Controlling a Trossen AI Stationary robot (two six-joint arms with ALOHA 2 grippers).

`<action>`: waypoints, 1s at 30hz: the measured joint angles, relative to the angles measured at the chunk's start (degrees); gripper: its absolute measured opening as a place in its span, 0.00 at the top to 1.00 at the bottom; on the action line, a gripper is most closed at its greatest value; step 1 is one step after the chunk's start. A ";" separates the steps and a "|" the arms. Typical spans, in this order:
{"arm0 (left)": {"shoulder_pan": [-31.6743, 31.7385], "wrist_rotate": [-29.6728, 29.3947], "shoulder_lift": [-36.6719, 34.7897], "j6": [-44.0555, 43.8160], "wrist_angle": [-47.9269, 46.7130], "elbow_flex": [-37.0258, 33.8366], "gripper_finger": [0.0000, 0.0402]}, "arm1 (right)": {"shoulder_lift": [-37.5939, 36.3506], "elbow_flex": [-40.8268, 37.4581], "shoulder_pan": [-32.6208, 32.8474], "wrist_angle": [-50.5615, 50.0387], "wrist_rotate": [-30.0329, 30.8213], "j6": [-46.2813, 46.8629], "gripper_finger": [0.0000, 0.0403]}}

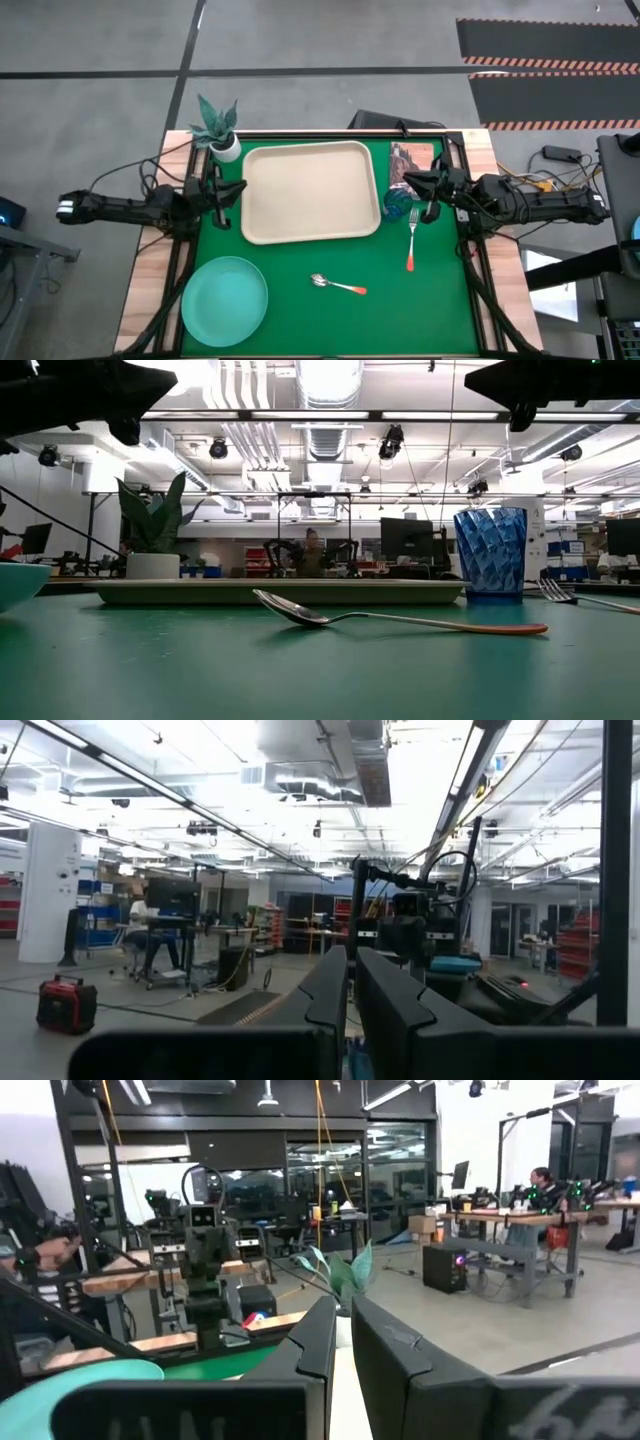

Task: Pick and place plate/cup/fork/spoon on tray
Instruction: Put the blue cup on the light brown serving tray

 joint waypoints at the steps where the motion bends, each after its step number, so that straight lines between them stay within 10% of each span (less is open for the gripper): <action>1: 0.00 0.00 0.01 0.01 0.00 0.02 0.97 | 0.00 0.00 0.01 0.06 -0.02 0.23 0.93; 19: 0.00 -0.04 0.10 1.52 0.31 0.02 0.97 | 6.80 0.00 0.00 6.92 -0.85 3.50 0.93; 30: -0.01 -1.14 -0.14 1.38 1.90 0.02 0.97 | 9.30 8.24 0.02 -6.25 -0.87 9.08 0.93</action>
